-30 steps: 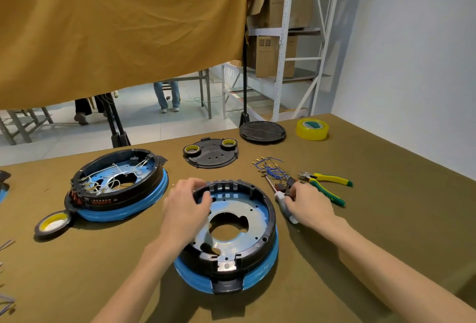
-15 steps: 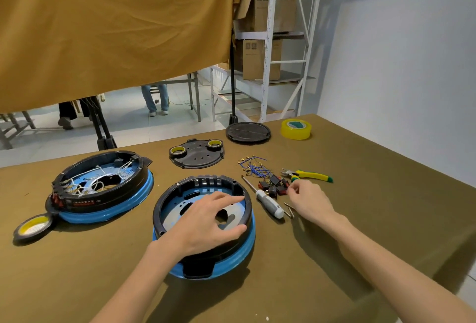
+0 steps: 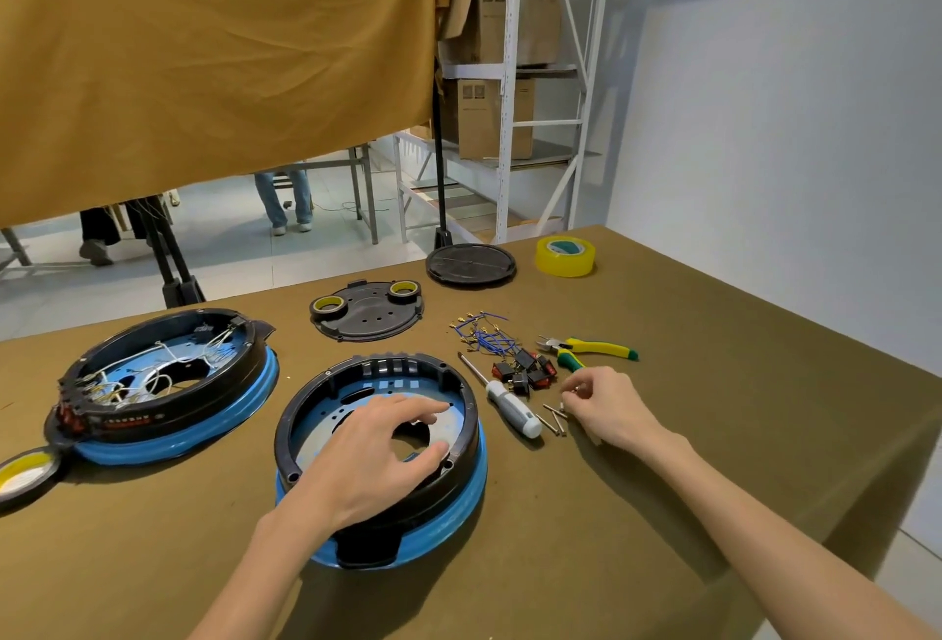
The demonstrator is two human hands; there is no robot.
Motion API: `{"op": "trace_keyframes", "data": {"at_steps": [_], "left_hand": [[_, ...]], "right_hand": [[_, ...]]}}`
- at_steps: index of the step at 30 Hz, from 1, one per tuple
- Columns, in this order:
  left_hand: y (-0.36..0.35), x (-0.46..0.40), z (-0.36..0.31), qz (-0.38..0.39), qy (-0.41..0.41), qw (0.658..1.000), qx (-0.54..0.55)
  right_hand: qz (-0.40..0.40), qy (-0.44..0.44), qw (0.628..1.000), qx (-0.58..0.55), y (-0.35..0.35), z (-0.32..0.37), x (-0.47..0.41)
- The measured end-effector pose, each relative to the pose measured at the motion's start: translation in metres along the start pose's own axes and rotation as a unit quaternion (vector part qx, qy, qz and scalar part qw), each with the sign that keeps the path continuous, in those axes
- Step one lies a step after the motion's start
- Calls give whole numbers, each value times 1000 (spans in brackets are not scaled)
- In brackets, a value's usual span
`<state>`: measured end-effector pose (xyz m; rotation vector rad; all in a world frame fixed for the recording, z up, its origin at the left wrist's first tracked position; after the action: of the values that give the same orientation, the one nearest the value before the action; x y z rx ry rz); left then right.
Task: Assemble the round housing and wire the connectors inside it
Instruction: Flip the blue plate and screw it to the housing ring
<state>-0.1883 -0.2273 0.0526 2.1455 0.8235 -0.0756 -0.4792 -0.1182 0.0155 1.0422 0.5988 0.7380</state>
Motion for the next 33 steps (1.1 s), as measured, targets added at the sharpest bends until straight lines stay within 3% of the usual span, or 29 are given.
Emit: {"op": "trace_keyframes", "data": {"at_steps": [8,11,14,18,23,33], "left_hand": [[2,1,-4,-9,-2,1000,19],[2,2,-6,-8,-1,1000,29],[1,2,-6,-1,2,999,32],[1,1,-5,2,5,1000,27],[2,3,-7,0,9,999,36],[2,3,-6,6,8,999,43]], "right_hand": [[15,11,1000,-15,-10,-3,-1],[-25,22,998,-48,-2,2,5],[-101,60,986,-117,15,30,12],[-83,146,966,-199,21,101,5],[-60,208,965,-147,11,156,-12],[-21,215,973,-85,-5,170,-28]]}}
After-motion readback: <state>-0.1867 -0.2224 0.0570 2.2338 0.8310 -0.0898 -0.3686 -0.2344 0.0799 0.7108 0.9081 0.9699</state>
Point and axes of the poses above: each hand's wrist, its own x-axis away from the middle knuckle, its own y-axis out of the back of the hand, z = x × y, the point moved 8 cm from there along -x, towards the middle knuckle, and after that the axes turned 12 degrees about x, right-handed, at the moved point
